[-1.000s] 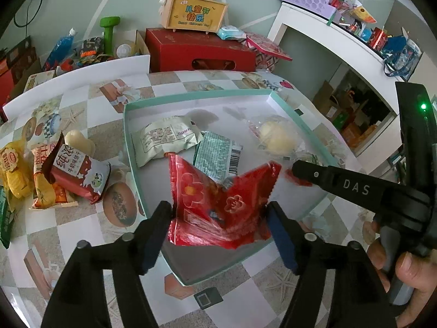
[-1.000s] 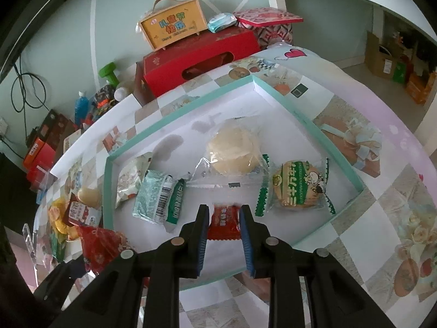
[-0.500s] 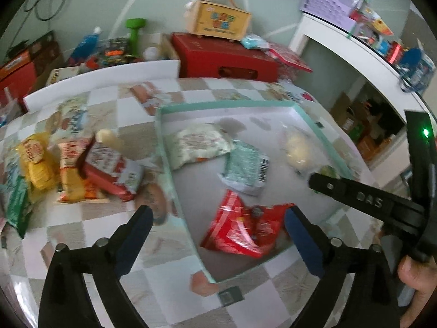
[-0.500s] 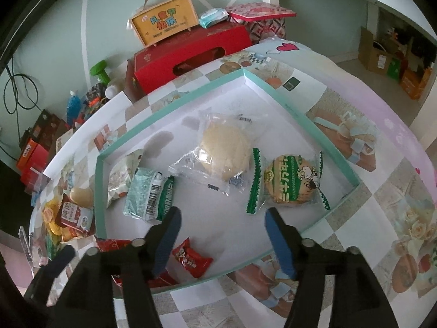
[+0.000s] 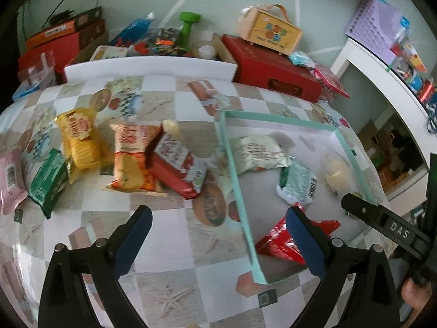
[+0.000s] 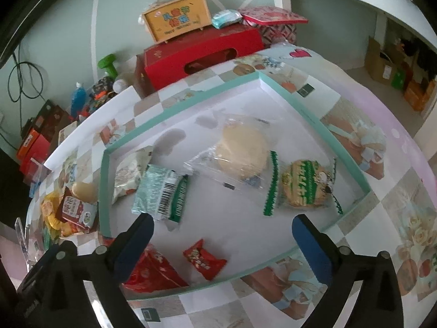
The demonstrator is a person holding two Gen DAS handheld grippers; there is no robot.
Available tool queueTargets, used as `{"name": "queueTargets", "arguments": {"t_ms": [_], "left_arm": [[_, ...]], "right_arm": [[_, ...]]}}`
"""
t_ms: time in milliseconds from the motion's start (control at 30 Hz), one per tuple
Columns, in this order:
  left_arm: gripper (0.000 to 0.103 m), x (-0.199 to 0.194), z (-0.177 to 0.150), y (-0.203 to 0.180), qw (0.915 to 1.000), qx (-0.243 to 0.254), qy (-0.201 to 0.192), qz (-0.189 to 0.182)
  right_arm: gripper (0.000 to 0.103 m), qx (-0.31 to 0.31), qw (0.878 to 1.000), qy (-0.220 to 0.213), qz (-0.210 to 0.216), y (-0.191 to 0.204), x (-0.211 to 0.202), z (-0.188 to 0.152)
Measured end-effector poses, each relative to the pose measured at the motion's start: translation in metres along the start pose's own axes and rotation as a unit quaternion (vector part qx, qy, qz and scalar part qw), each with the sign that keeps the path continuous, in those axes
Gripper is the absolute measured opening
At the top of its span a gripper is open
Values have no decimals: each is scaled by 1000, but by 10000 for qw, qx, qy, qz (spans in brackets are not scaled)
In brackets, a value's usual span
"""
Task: Organize snacks
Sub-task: 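Move both open tools back over the snack pile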
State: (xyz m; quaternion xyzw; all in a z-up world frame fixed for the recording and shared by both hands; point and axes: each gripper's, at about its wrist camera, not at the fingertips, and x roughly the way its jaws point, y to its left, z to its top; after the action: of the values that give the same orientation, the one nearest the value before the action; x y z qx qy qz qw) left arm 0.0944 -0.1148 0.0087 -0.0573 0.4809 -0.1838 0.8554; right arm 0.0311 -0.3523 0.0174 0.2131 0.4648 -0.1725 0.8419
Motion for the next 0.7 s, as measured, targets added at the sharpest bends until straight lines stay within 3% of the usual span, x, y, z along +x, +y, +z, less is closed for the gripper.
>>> {"name": "queueTargets", "arguments": {"t_ms": [700], "left_arm": [[98,-58,13,107,9913,-697,-763,814]], "right_arm": [[103,-995,9930,-358,528,92,-10,-18]]}}
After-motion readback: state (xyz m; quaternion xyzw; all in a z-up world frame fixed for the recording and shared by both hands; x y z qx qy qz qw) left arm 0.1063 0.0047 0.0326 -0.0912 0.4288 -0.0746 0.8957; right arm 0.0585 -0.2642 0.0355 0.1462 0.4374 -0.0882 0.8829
